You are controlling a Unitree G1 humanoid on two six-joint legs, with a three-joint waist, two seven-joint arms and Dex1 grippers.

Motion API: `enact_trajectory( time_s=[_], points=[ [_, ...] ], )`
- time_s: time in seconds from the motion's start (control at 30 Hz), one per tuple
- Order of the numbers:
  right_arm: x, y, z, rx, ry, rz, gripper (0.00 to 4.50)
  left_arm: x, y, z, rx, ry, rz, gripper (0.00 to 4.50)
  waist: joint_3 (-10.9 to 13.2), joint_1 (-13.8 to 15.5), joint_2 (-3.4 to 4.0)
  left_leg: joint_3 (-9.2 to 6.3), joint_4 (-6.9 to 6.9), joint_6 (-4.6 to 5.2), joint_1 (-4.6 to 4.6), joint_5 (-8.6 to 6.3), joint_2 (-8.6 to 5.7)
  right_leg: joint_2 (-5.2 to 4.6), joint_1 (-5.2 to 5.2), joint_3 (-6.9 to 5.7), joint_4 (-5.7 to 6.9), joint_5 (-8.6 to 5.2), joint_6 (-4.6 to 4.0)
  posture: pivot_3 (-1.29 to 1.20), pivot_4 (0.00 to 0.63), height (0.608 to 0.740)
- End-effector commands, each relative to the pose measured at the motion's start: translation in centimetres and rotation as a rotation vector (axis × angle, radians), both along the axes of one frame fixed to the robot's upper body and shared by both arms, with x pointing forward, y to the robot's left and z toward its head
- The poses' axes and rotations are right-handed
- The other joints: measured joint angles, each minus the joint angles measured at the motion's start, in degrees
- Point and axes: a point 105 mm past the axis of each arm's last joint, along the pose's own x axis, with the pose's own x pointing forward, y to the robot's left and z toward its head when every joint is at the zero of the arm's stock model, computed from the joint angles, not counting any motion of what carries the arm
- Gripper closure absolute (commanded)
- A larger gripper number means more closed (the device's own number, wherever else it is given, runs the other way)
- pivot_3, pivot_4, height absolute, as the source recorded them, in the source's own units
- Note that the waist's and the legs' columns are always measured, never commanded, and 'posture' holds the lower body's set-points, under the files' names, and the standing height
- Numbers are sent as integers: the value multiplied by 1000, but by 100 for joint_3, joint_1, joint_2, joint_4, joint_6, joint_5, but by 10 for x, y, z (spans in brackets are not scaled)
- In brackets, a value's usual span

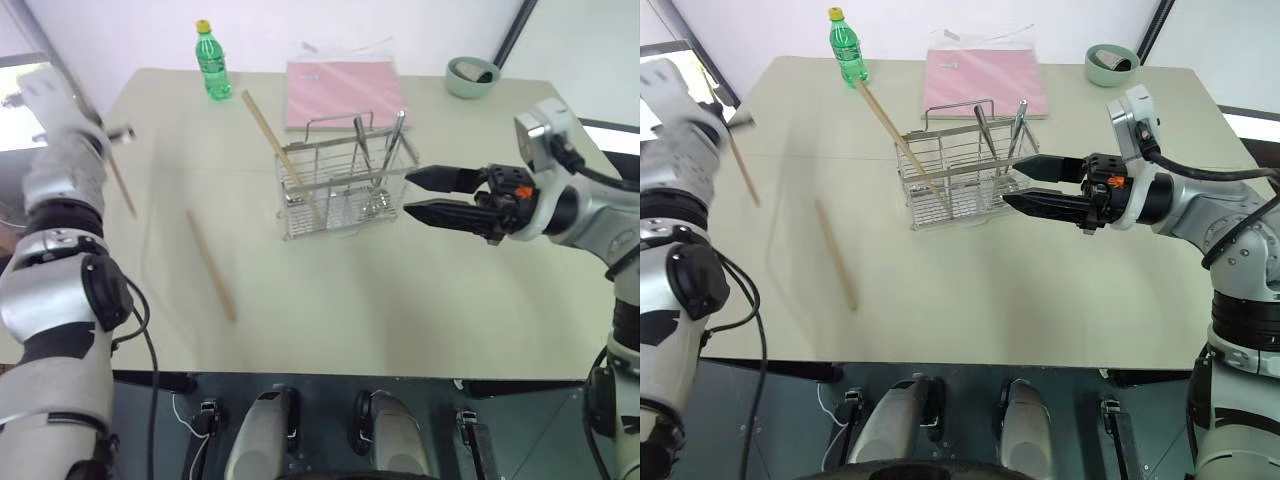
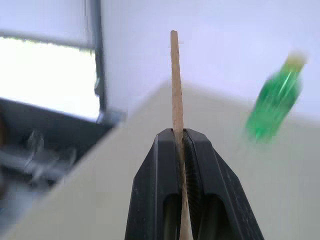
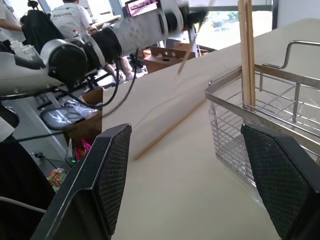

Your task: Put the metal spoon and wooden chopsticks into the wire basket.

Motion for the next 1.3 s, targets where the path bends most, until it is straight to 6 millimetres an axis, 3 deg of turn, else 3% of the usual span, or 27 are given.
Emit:
enact_trajectory(
  time_s=[0.03, 0.17, 0.3, 0.5, 0.7, 0.83, 1.03, 1.13, 1.3],
  points=[
    [-4, -7, 11, 14, -36, -29, 901, -23, -61, 77, -104, -314, -274, 4467, 0, 59, -1, -15, 1, -1, -8, 1, 0, 1, 11, -12, -25, 11, 7, 0, 150, 686],
    [-3, -9, 10, 21, -35, -63, 901, -35, -131, 91, -123, -365, -501, 4467, -1, 2, 0, -1, 5, 4, -12, 0, -12, 2, 27, -6, -67, 44, 33, 0, 150, 686],
    [-4, -12, 12, 44, -29, -97, 901, -36, -181, 75, -69, -317, -598, 4467, -1, -17, 0, 6, 3, 24, -13, 12, -8, 13, 23, -4, -61, 45, 35, 0, 150, 686],
    [-7, -17, 10, 57, -17, -145, 901, -31, -217, 34, 26, -223, -646, 4467, -7, -10, 7, 31, 2, 57, 33, -8, 6, 22, 54, 13, -60, 47, 31, 0, 150, 686],
    [-7, -18, 11, 81, -12, -167, 901, -36, -197, 53, 58, -280, -590, 4467, -14, -1, 16, 23, 7, 54, 36, -14, 6, 20, 66, 11, -77, 47, 30, 0, 150, 686],
    [-5, -16, 13, 93, -13, -167, 901, -29, -171, 59, 84, -284, -500, 4467, -13, -16, 16, 28, 1, 67, 32, -7, 6, 21, 53, 12, -66, 48, 29, 0, 150, 686],
    [-1, -15, 15, 97, -15, -156, 901, -40, -133, 97, 119, -380, -387, 4467, -7, -10, 9, 32, 5, 70, -1, 0, 7, 23, 17, 14, -54, 50, 26, 0, 150, 686],
    [1, -15, 15, 97, -14, -155, 901, -50, -130, 115, 123, -427, -396, 4467, -7, 9, 9, 30, 6, 71, -11, -1, 5, 22, 12, 13, -60, 50, 26, 0, 150, 686],
    [2, -15, 14, 100, -11, -152, 901, -58, -134, 128, 71, -455, -436, 4467, -7, 3, 9, 31, 6, 69, -11, 0, 0, 18, 17, 13, -64, 50, 29, 0, 150, 686]
  ],
)
